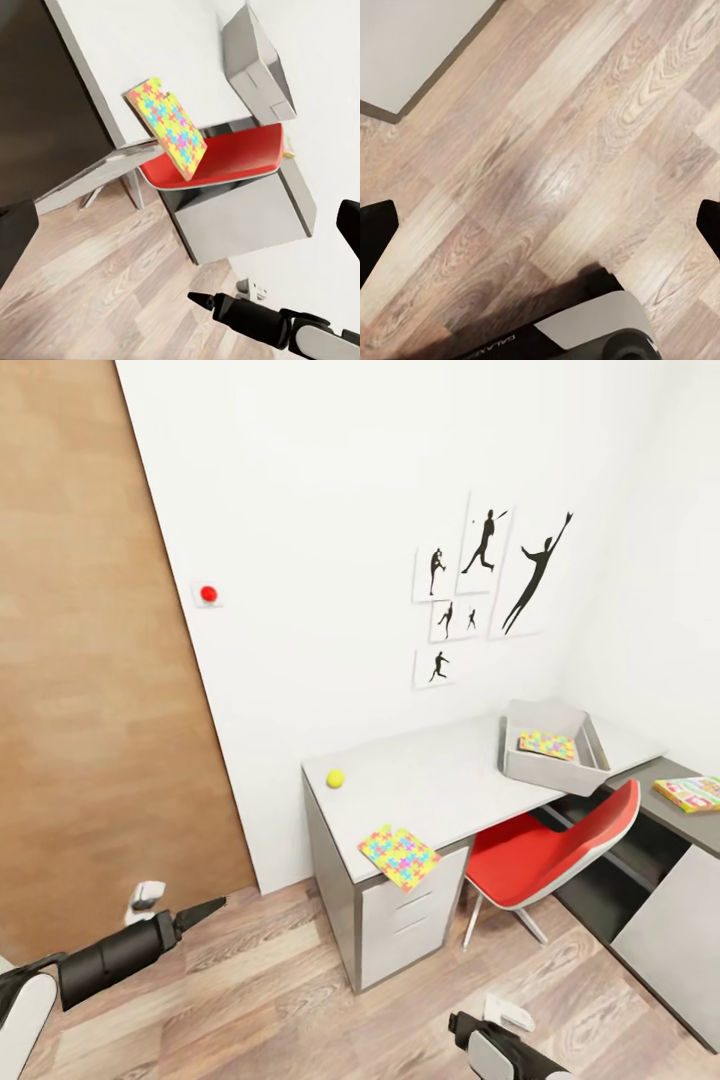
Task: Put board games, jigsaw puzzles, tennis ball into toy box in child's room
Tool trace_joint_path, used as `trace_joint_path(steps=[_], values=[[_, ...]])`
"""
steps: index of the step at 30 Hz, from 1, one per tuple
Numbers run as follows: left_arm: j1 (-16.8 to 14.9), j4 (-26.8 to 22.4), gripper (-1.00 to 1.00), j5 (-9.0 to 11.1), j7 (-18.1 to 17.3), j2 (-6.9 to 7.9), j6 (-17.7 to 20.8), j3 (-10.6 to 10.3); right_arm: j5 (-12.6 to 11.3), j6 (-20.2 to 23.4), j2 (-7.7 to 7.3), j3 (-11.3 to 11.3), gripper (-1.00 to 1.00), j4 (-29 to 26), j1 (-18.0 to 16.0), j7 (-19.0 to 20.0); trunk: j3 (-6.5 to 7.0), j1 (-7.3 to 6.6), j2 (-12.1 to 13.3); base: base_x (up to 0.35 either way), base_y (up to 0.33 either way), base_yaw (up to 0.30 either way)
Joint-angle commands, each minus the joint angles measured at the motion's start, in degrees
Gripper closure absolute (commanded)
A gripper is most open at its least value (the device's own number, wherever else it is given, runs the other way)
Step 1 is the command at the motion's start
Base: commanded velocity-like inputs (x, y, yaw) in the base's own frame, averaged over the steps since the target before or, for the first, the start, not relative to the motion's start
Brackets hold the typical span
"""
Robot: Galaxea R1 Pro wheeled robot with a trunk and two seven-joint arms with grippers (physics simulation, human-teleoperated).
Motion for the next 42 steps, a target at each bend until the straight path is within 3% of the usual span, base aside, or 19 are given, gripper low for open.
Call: trace_joint_path(steps=[1, 7, 24, 30, 36, 42], values=[[-0.07, -0.01, -1.00, -0.02, 0.15, -0.37, 0.23, -0.23, -0.62, 0.16, -0.15, 0.48, -1.00, -0.09, -0.05, 0.25, -0.12, 0.04, -0.12, 0.033, -0.037, 0.000], [-0.11, 0.04, -1.00, 0.37, 0.66, -1.64, 0.13, -1.30, -1.48, 0.16, -0.54, 0.53, -1.00, -0.09, -0.05, 2.86, -0.12, 0.04, -0.12, 0.013, -0.014, 0.000], [-0.11, 0.41, -1.00, 0.92, 0.82, -1.99, 1.32, -1.57, -1.77, -1.86, -0.61, 0.49, -1.00, -0.09, 0.19, 3.50, -0.12, 0.04, -0.12, 0.001, -0.001, 0.000], [-0.11, 0.56, -1.00, 1.01, 0.88, -2.76, 2.37, -1.59, -1.88, -2.11, -1.10, 0.39, -1.00, -0.09, 0.80, 5.71, -0.12, 0.04, -0.12, 0.000, 0.000, 0.000], [-0.11, 0.58, -1.00, 1.03, 0.91, -3.10, 3.15, -1.59, -3.41, -2.12, -3.36, 0.22, -1.00, -0.09, 1.08, 13.94, -0.66, 0.70, -1.33, 0.000, 0.000, 0.000], [-0.11, 0.71, -1.00, 1.04, 1.06, -3.29, 4.55, -1.59, -8.40, -2.16, -6.41, 0.13, -1.00, -0.09, 2.86, 27.25, -1.74, 2.01, -3.73, 0.000, 0.000, 0.000]])
